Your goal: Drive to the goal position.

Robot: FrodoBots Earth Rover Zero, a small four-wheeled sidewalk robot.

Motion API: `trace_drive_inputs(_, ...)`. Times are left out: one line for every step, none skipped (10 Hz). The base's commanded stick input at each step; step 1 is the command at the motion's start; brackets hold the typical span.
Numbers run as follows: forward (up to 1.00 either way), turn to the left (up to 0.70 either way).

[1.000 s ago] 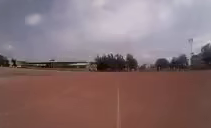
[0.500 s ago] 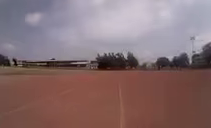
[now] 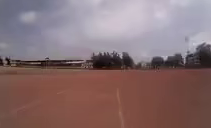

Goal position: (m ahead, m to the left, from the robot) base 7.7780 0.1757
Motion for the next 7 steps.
trace_drive_inputs(0.63,0.0)
trace_drive_inputs(0.63,0.0)
trace_drive_inputs(0.63,0.0)
trace_drive_inputs(0.63,0.0)
trace_drive_inputs(0.63,0.0)
trace_drive_inputs(0.63,0.0)
trace_drive_inputs(0.63,0.0)
